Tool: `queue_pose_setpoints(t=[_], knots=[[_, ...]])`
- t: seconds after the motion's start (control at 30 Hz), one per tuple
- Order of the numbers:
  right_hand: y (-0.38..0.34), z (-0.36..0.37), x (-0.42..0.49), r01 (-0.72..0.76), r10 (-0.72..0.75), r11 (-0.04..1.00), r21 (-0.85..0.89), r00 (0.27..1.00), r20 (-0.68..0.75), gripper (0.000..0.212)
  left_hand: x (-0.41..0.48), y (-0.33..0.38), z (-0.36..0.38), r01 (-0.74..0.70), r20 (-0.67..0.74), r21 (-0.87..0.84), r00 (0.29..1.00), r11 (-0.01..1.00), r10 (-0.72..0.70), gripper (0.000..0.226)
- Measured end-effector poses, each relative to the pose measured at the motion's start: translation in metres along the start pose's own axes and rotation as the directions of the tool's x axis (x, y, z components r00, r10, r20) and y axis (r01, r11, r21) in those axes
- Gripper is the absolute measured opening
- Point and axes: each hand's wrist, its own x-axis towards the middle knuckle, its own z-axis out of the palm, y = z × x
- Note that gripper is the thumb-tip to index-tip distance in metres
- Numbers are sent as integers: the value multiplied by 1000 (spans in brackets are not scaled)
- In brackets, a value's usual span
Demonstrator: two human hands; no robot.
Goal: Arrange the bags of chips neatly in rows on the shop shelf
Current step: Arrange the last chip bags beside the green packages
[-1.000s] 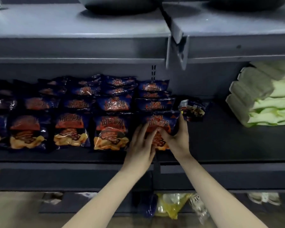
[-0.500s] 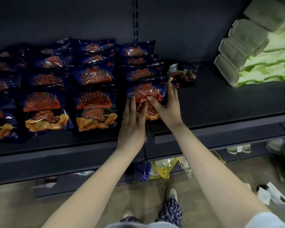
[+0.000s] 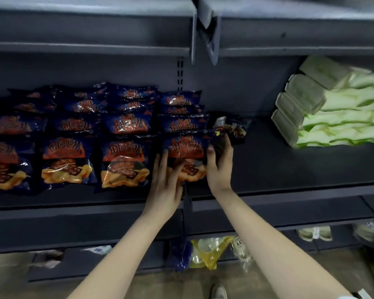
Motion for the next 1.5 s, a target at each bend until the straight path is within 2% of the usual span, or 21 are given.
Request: queue_pose_setpoints(t=[0.1, 0.2, 0.27, 0.33, 0.43, 0.53, 0.63, 0.73, 0.8, 0.87, 0.97, 1.17, 1.27, 1.4, 1.43, 1.5], knots=[[-7, -21, 19, 89, -79, 993, 74, 988, -130, 39, 9, 7, -13, -88, -83, -8, 993, 996, 87, 46], [-22, -45, 55, 112, -97, 991, 76, 979, -179, 29, 43, 28, -25, -133, -197, 17, 971, 991, 134, 45], [-26, -59, 78, 133, -128, 991, 14, 976, -179, 26, 75, 50, -29, -98, -262, 4, 960, 995, 96, 45], [-28, -73, 92, 169, -178, 983, -70, 970, -166, 28, 105, 70, -24, -99, -261, 36, 960, 994, 105, 46], [-26, -93, 102, 191, -211, 971, -146, 968, -134, 30, 143, 94, -6, -111, -149, 163, 979, 980, 136, 58], [-22, -114, 105, 154, -172, 972, -175, 981, -93, 30, 165, 109, 19, -58, 104, 274, 994, 960, 30, 74], [-14, -137, 104, 103, -100, 968, -227, 995, 26, 27, 181, 112, 46, -45, 303, 370, 950, 928, -74, 88], [2, -159, 100, -2, 66, 952, -305, 978, 200, 35, 190, 108, 69, 14, 431, 365, 884, 931, -182, 100], [14, -170, 96, -63, 169, 934, -353, 946, 277, 41, 193, 108, 80, 3, 459, 398, 865, 917, -202, 102], [25, -179, 95, -78, 212, 918, -388, 925, 315, 42, 194, 110, 88, -10, 419, 421, 889, 907, -185, 94], [32, -187, 97, -93, 243, 908, -409, 911, 332, 43, 192, 110, 94, -10, 365, 461, 914, 888, -179, 84], [29, -180, 98, -69, 214, 931, -358, 898, 385, 42, 188, 114, 99, -84, 413, 545, 893, 834, -179, 73], [27, -178, 95, 22, 88, 950, -310, 937, 337, 39, 193, 123, 89, -81, 320, 493, 943, 866, -94, 59], [17, -177, 103, 140, -119, 976, -168, 984, 132, 37, 204, 140, 67, -69, 142, 183, 989, 981, 43, 46], [12, -176, 105, 169, -159, 975, -143, 984, 77, 38, 205, 145, 60, -43, 89, 104, 995, 994, 34, 43], [-1, -173, 111, 167, -167, 982, -87, 986, 6, 45, 205, 155, 41, 76, -18, -57, 997, 995, -77, 34]])
